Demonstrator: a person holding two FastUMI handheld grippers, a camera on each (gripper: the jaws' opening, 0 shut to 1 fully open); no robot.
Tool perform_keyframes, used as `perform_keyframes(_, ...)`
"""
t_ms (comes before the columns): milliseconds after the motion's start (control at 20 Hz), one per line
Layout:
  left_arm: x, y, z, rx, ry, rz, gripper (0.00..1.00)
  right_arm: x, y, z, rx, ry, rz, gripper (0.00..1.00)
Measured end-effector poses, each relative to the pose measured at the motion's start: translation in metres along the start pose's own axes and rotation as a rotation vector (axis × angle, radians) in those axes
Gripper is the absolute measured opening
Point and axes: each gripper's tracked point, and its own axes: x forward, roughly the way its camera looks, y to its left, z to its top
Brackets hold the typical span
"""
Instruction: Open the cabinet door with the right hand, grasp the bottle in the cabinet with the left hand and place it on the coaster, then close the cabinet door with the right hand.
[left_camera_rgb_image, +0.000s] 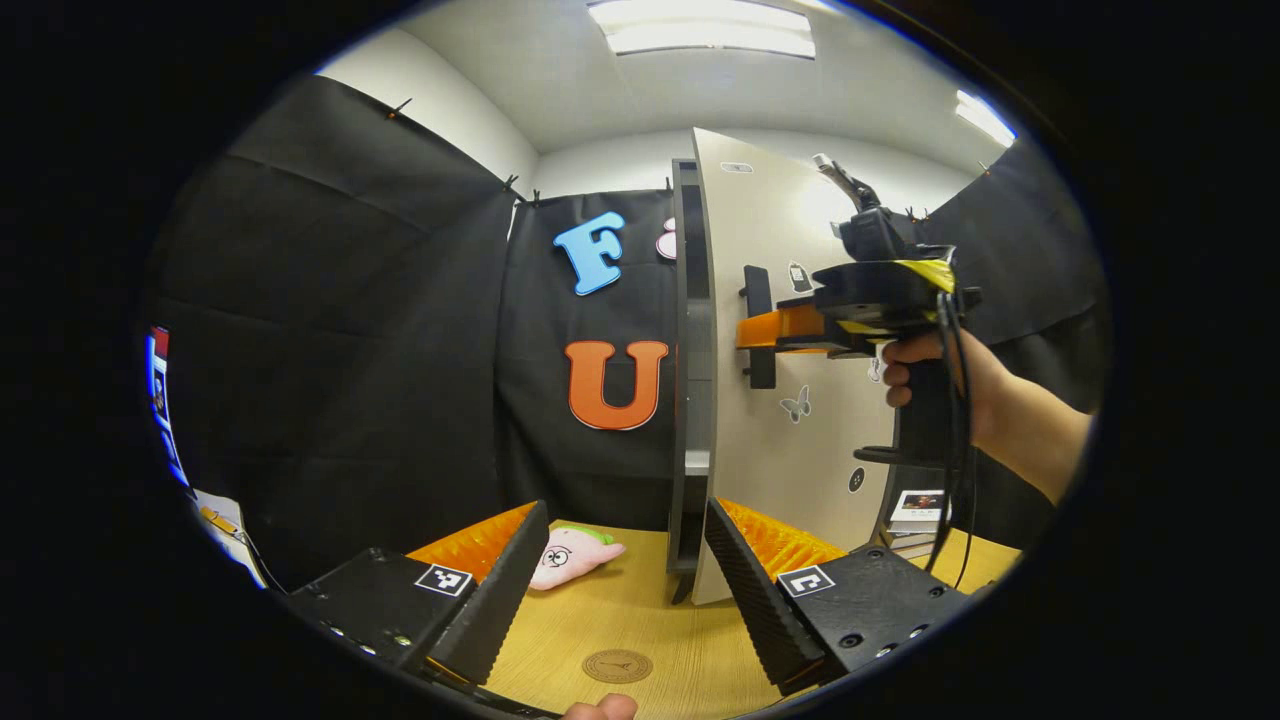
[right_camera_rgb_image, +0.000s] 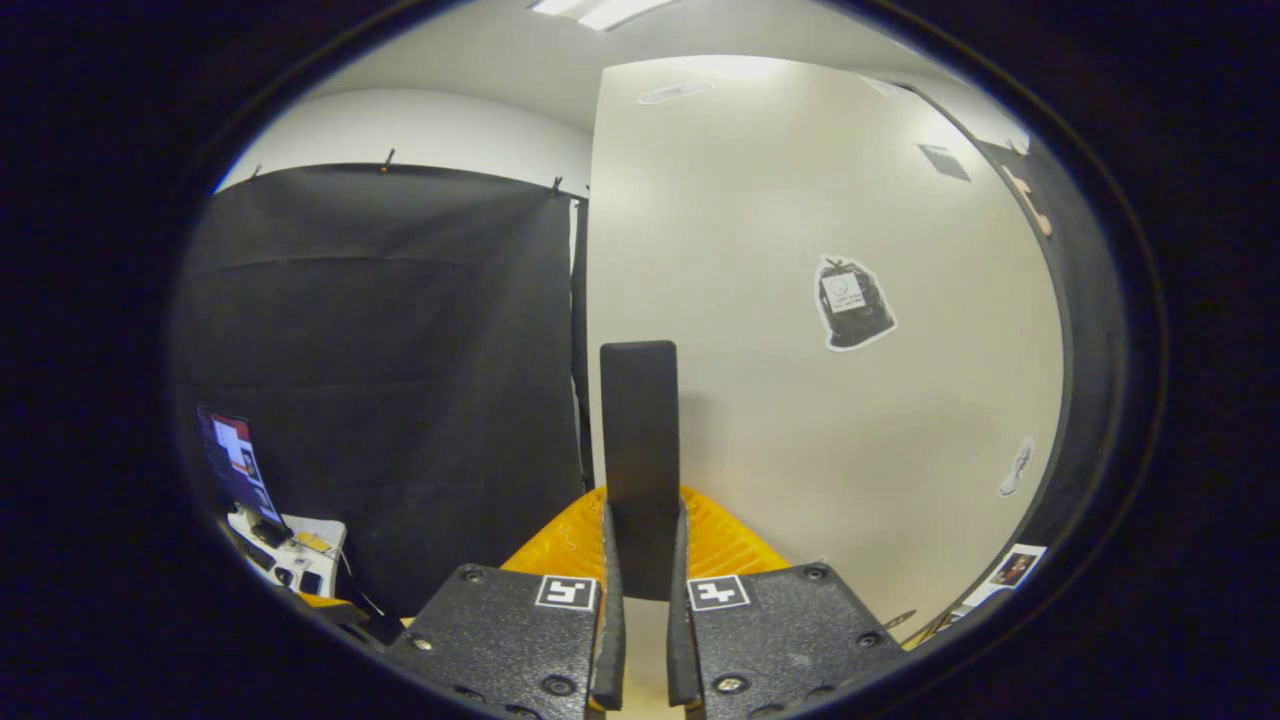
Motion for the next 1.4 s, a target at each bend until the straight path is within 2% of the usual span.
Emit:
perform_keyframes(500,0.002,-0.015,-0.001,-0.005,-0.001,-0.049,0.95,-0.041,-0.005,0.000,0.009,-0.001,0.008,0.20)
perform_keyframes(850,0.007,-0.029,0.005,-0.015,0.000,-0.077,0.95,-0.065,-0.017,0.000,0.023,-0.009,-0.035,0.20)
perform_keyframes(1400,0.019,-0.064,0.006,-0.033,0.009,-0.149,0.95,-0.089,-0.039,0.003,0.046,-0.037,-0.214,0.19)
